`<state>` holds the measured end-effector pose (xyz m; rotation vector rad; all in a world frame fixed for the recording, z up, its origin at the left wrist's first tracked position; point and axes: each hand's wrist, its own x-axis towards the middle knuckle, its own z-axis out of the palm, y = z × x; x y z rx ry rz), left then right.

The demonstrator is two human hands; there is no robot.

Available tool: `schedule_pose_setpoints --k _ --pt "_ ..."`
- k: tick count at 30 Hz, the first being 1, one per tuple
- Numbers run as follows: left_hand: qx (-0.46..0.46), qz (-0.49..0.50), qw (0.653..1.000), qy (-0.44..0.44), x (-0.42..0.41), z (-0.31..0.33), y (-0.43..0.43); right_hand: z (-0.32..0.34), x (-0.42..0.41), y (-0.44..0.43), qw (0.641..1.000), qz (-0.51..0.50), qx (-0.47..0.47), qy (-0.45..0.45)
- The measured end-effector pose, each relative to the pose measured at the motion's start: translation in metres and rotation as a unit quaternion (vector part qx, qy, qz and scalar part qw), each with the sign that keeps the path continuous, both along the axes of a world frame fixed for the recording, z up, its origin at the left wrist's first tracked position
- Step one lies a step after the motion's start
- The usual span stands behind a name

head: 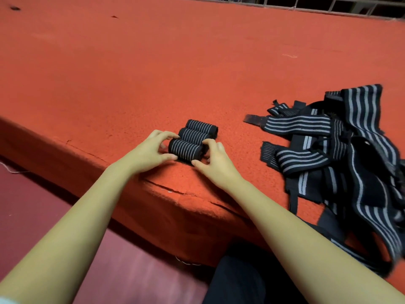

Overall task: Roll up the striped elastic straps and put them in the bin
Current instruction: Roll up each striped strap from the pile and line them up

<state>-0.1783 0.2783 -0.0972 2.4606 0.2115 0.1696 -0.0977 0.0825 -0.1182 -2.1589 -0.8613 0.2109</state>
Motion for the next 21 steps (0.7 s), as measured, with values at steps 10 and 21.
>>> schedule_pose_setpoints --k 10,21 --pt "0.237 -0.049 0.97 0.015 0.024 0.066 -0.063 0.065 0.024 -0.095 0.96 -0.062 -0.215 -0.166" --pt "0.274 -0.197 0.94 -0.057 0.078 0.074 -0.277 0.096 0.022 -0.277 0.936 -0.173 -0.19 -0.242"
